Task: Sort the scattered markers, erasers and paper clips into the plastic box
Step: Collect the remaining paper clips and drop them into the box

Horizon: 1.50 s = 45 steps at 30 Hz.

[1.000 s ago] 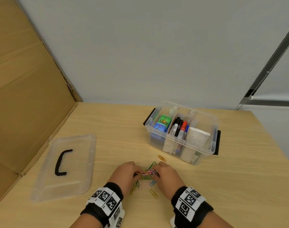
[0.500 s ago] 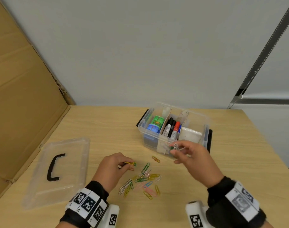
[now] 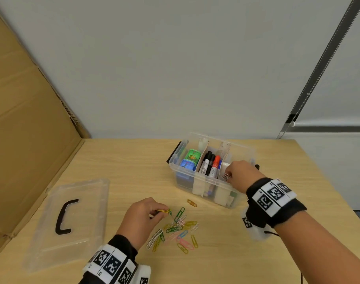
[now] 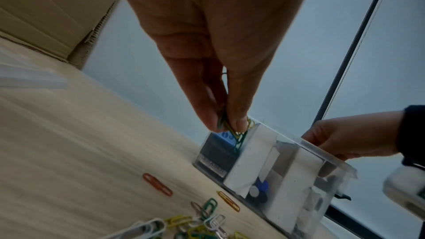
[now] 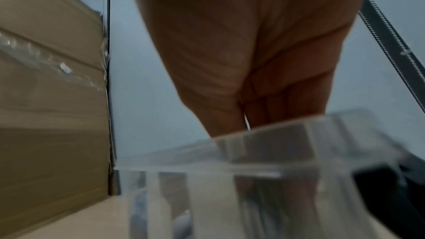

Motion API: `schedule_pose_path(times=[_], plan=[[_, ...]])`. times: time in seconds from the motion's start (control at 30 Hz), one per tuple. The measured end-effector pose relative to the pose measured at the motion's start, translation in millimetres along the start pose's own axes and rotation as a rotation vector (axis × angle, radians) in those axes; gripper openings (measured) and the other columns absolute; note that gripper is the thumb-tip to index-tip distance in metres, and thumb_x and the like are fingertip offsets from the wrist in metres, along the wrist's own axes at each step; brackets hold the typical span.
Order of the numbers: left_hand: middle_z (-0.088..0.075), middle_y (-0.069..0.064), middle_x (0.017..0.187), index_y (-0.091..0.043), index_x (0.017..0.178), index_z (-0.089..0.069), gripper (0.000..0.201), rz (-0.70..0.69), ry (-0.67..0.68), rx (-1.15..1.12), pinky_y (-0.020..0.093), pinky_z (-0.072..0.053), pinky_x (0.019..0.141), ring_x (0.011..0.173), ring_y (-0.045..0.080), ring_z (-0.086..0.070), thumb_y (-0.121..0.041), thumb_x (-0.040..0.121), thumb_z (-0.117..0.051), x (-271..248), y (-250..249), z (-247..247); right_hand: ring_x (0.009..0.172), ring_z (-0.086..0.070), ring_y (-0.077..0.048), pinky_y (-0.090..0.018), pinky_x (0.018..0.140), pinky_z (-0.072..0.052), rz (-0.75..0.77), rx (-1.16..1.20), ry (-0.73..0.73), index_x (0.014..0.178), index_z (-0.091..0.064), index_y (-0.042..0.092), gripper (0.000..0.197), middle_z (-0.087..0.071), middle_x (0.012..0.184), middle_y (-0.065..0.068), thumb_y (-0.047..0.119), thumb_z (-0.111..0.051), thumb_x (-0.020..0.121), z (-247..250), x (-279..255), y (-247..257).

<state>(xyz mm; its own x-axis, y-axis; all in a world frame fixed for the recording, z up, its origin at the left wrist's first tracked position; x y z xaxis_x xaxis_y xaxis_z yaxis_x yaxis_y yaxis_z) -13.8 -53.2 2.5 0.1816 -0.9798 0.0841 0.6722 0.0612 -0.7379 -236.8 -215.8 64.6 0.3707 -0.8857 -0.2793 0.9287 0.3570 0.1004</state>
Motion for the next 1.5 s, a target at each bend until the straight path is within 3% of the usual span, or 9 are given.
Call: schedule_pose_path(times=[0.13,0.33,0.57,0.73,0.97,1.1,1.3,1.43,1.5], plan=[[-0.065,-0.016,0.078,-0.029,0.089,-0.076,0.015,-0.02,-0.003,0.004,0.005,-0.046,0.068,0.085,-0.003,-0.061,-0.017,0.08,-0.074,-4.9,-5.6,0.2,0.108,-0.06,-0.021,-0.028,0.094,-0.047,-0.003,-0.003,0.045,0.124,-0.061,0.013,0.031,-0.062,0.122,-0.008,0.01,-0.051,0.094,5.8,5.2,-3.2],[-0.065,-0.016,0.082,-0.03,0.09,-0.076,0.02,-0.048,-0.015,-0.054,0.008,-0.05,0.066,0.082,-0.001,-0.063,-0.013,0.08,-0.073,-1.3,-32.4,-2.4,0.089,-0.056,-0.01,-0.019,0.077,-0.042,0.1,0.306,-0.578,0.11,-0.066,0.017,0.022,-0.068,0.107,0.0,0.02,-0.051,0.095,-0.7,-44.6,-44.4],[-0.062,-0.008,0.097,-0.025,0.111,-0.069,0.022,-0.334,0.023,0.206,0.016,-0.047,0.082,0.085,0.004,-0.058,-0.026,0.092,-0.057,58.7,-135.9,-30.9,0.126,-0.046,-0.005,-0.025,0.101,-0.041,0.112,0.462,-0.658,0.136,-0.051,0.024,0.042,-0.046,0.142,0.012,0.036,-0.036,0.098,-51.9,-57.1,-61.4],[-0.059,0.008,0.107,-0.011,0.111,-0.067,0.024,-0.373,0.294,0.588,0.039,-0.048,0.087,0.099,0.027,-0.059,-0.015,0.096,-0.048,108.3,-169.2,-90.5,0.123,-0.048,-0.003,-0.025,0.097,-0.047,0.147,0.478,-0.719,0.133,-0.054,0.023,0.048,-0.05,0.139,0.012,0.039,-0.031,0.094,-53.9,-57.0,-62.5],[-0.065,0.016,0.107,-0.003,0.11,-0.064,0.022,-0.233,0.686,0.836,0.034,-0.044,0.079,0.099,0.031,-0.061,-0.012,0.092,-0.054,140.6,-181.6,-128.7,0.121,-0.05,-0.002,-0.026,0.096,-0.048,0.151,0.473,-0.725,0.133,-0.054,0.023,0.048,-0.051,0.138,0.011,0.038,-0.031,0.094,-52.8,-56.3,-62.9],[-0.067,0.011,0.109,-0.012,0.118,-0.063,0.028,-0.292,0.607,0.668,0.034,-0.047,0.084,0.1,0.028,-0.062,-0.014,0.095,-0.046,133.1,-183.3,-109.7,0.12,-0.051,-0.004,-0.025,0.096,-0.047,0.157,0.456,-0.737,0.132,-0.056,0.022,0.047,-0.052,0.138,0.01,0.037,-0.032,0.094,-51.2,-56.2,-62.8],[-0.062,-0.011,0.119,-0.029,0.127,-0.056,0.033,-0.393,0.135,0.289,0.024,-0.048,0.093,0.104,0.004,-0.058,-0.023,0.098,-0.043,77.7,-151.3,-30.2,0.132,-0.039,-0.021,-0.043,0.105,-0.041,0.137,0.388,-0.742,0.132,-0.054,0.015,0.048,-0.049,0.141,0.001,0.037,-0.035,0.093,-46.6,-63.5,-57.1],[-0.054,-0.018,0.124,-0.035,0.132,-0.048,0.039,-0.214,0.149,0.332,0.022,-0.049,0.091,0.103,-0.001,-0.054,-0.032,0.094,-0.051,43.3,-76.5,-7.0,0.121,-0.039,-0.021,-0.031,0.098,-0.04,0.293,0.341,-0.749,0.126,-0.055,0.017,0.043,-0.045,0.135,-0.002,0.04,-0.05,0.089,-40.8,-85.0,-12.1],[-0.05,-0.018,0.124,-0.037,0.137,-0.04,0.054,-0.098,0.26,0.396,0.021,-0.045,0.091,0.108,0.001,-0.05,-0.041,0.087,-0.06,26.3,-36.5,-9.1,0.116,-0.043,-0.014,-0.025,0.092,-0.045,0.396,0.339,-0.588,0.126,-0.052,0.021,0.046,-0.043,0.129,0.004,0.046,-0.052,0.087,-51.7,-88.1,16.8]])
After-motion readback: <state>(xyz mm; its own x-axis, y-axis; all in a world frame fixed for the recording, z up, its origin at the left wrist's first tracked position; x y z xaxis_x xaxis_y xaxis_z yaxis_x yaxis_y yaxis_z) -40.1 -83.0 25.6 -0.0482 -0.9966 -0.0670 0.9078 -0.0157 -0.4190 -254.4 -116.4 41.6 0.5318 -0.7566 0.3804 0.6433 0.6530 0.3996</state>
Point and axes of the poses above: each hand's wrist, its own x-axis towards the middle knuckle, its own z-axis out of the back of the hand, y = z × x, the point moved 5 cm from there along x, towards the middle knuckle
